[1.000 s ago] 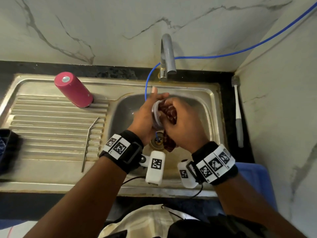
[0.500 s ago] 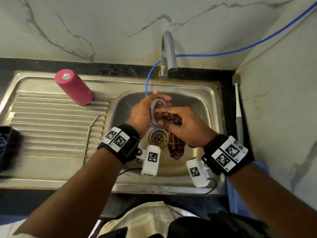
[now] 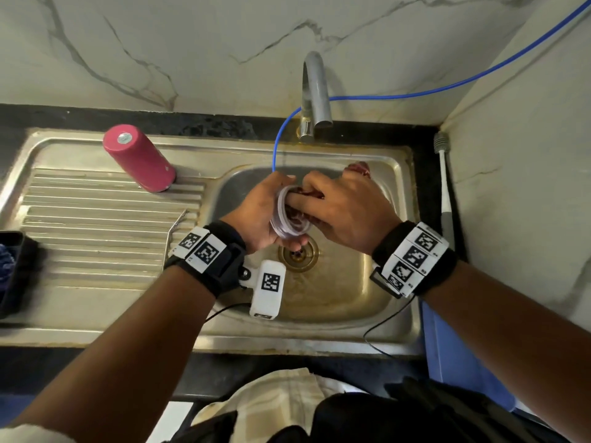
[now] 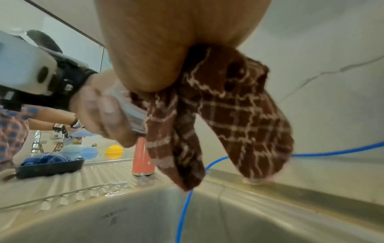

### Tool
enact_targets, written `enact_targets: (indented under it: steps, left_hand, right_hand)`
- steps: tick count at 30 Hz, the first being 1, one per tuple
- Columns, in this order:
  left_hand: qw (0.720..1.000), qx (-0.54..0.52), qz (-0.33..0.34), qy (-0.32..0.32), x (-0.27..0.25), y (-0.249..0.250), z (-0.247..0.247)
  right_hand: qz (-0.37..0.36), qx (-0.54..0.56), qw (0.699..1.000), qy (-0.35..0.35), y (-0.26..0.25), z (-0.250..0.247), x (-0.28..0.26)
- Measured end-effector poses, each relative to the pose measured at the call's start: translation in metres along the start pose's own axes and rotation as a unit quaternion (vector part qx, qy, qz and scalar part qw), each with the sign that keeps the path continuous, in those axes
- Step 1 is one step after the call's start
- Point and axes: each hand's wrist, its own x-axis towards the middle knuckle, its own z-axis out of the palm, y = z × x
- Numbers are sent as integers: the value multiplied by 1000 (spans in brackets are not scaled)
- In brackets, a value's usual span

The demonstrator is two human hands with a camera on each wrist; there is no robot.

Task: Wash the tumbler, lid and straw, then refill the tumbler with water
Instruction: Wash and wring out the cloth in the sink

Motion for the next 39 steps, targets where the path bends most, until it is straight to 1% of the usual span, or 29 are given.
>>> enact_targets:
  steps: [1, 3, 5, 7, 9, 11, 13, 14, 15, 16, 17, 19, 20, 21, 22, 24, 26, 28, 29, 30, 31, 32, 33, 34, 35, 36, 37, 38, 39]
  left_hand:
    - [1000, 14, 8, 6, 2, 2, -2]
    - [997, 66, 31, 40, 8, 4, -5]
    - [985, 129, 68, 94, 12, 3, -5]
    - [970, 170, 118, 129, 14, -1, -3]
    - [959, 192, 156, 140, 14, -5, 3]
    - [949, 204, 188, 150, 11, -8, 11]
    - [939, 208, 237, 136, 9, -10, 16]
    - [930, 215, 269, 127, 8, -10, 18]
    - [919, 230, 297, 123, 6, -10, 18]
    - [905, 249, 322, 121, 4, -10, 17]
    - [891, 266, 348, 117, 1, -11, 16]
    - [852, 300, 413, 114, -7, -8, 14]
    - [834, 313, 441, 111, -12, -6, 13]
    - [823, 315, 459, 114, -12, -5, 10]
    - [821, 312, 463, 118, -11, -3, 9]
    - [833, 299, 446, 131, -7, -1, 8]
    - [858, 269, 419, 128, -6, -4, 9]
    - [892, 214, 380, 122, -6, -6, 12]
    - [907, 185, 359, 116, -6, -7, 12]
    - [921, 157, 339, 110, -7, -8, 13]
    - [932, 123, 325, 101, -6, -12, 13]
    - [942, 90, 307, 106, -6, -17, 14]
    - [947, 69, 290, 118, -5, -23, 14]
    - [948, 66, 275, 143, -4, -29, 16]
    - [946, 82, 266, 168, 0, -35, 16]
    - [948, 83, 251, 178, 2, -40, 16]
    - [957, 54, 221, 180, 4, -41, 17]
    - [966, 8, 195, 171, 5, -41, 20]
    - [969, -16, 186, 160, 7, -40, 21]
  right_hand:
    - [36, 10, 999, 5, -4, 2, 0]
    - [117, 45, 992, -15, -13, 8, 1]
    - [192, 111, 974, -46, -21, 9, 4]
    - [240, 202, 947, -76, -22, 4, 7]
    - [265, 303, 910, -99, -18, -2, 7]
    - [273, 409, 861, -131, -10, -9, 3]
    - [286, 476, 816, -163, -2, -13, 1]
    - [294, 499, 797, -170, -1, -13, 0]
    - [301, 533, 773, -167, -1, -12, -2]
    - [320, 581, 732, -155, -4, -10, -4]
    - [348, 637, 674, -136, -7, -9, -6]
    - [399, 742, 532, -89, -20, -7, -10]
    - [415, 775, 471, -69, -27, -7, -10]
    - [431, 789, 435, -53, -32, -7, -9]
    - [445, 789, 422, -39, -36, -6, -8]
    - [461, 778, 427, -4, -44, -6, -6]
    - [438, 803, 402, 50, -48, -10, -1]
    - [428, 811, 389, 85, -46, -12, -4]
    - [425, 808, 398, 90, -43, -14, -6]
    - [421, 791, 432, 95, -40, -15, -10]
    - [422, 750, 500, 99, -34, -11, -15]
    - [424, 675, 596, 100, -29, -6, -19]
    - [414, 573, 700, 100, -27, -2, -23]
    - [386, 479, 782, 104, -28, 2, -23]
    - [361, 407, 833, 102, -31, 8, -23]
    - [343, 365, 860, 94, -37, 9, -19]
    - [336, 337, 875, 89, -40, 12, -17]
    - [336, 330, 878, 89, -42, 15, -14]
    - [340, 344, 870, 94, -43, 15, -12]
